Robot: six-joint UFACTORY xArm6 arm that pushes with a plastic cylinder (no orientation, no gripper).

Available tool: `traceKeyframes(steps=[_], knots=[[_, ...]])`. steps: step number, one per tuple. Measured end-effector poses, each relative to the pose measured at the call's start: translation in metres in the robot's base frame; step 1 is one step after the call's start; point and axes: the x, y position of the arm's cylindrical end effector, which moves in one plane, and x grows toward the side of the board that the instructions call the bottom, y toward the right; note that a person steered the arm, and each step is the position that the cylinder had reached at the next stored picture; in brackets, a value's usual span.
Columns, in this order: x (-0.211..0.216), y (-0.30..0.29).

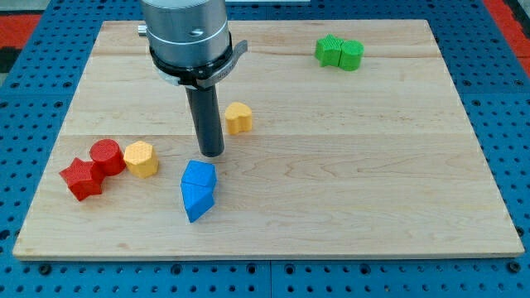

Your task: Push the yellow heart towards the yellow hexagon

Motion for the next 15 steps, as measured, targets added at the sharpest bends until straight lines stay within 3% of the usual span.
traceKeyframes(steps=[6,7,8,10,15], knots=[[0.0,0.048],[-0.02,0.068],[-0.03,0.053],[-0.06,0.105],[-0.071,0.002]])
